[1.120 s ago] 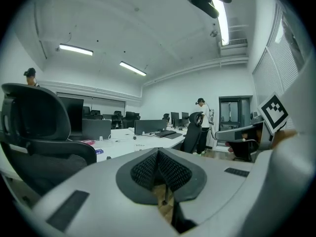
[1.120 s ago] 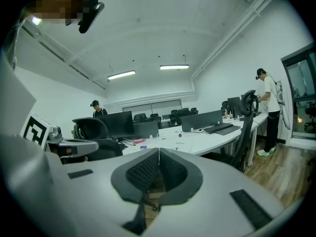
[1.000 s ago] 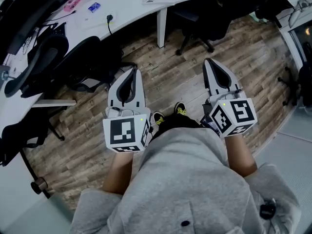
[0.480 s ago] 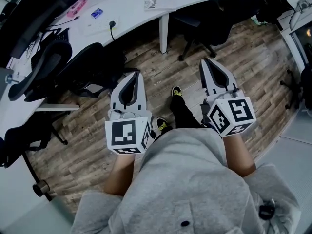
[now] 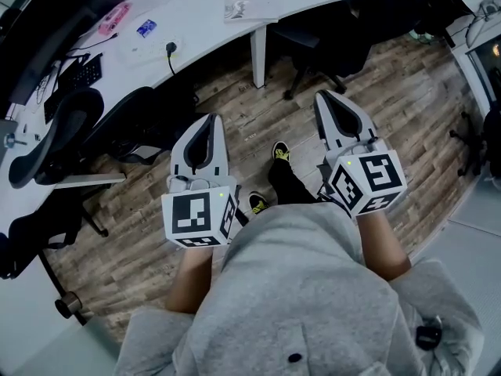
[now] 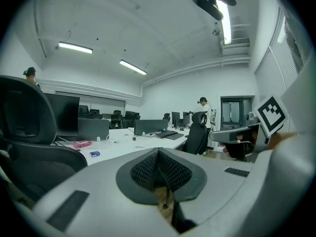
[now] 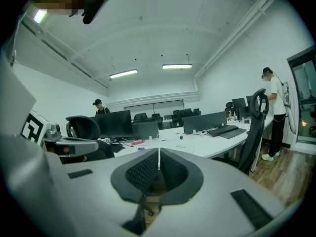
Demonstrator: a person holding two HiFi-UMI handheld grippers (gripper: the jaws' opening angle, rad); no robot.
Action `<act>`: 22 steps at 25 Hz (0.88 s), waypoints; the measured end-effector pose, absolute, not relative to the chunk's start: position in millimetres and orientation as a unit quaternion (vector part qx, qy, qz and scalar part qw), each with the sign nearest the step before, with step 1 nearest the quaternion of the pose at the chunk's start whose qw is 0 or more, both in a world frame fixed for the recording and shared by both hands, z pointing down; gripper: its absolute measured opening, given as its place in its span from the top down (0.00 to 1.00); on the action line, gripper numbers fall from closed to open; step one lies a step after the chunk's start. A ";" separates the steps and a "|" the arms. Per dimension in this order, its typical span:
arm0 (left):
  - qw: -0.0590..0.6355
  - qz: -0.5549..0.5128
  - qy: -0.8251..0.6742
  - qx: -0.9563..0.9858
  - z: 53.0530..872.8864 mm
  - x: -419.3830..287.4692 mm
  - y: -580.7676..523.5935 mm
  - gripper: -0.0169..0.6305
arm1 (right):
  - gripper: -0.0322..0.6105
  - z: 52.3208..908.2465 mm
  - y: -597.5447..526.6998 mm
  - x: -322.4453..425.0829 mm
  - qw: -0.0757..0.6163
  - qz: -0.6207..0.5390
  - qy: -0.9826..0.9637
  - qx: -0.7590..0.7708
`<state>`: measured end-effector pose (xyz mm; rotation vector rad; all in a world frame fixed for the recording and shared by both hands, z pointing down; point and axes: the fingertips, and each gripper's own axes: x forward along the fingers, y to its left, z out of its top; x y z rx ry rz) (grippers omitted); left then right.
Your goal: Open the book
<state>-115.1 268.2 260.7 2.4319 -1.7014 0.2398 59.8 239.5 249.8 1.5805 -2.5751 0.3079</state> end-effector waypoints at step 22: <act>0.090 0.111 -0.580 0.802 270.3 -94.1 128.8 0.96 | 0.91 266.2 105.8 78.5 0.051 0.125 -0.859 0.495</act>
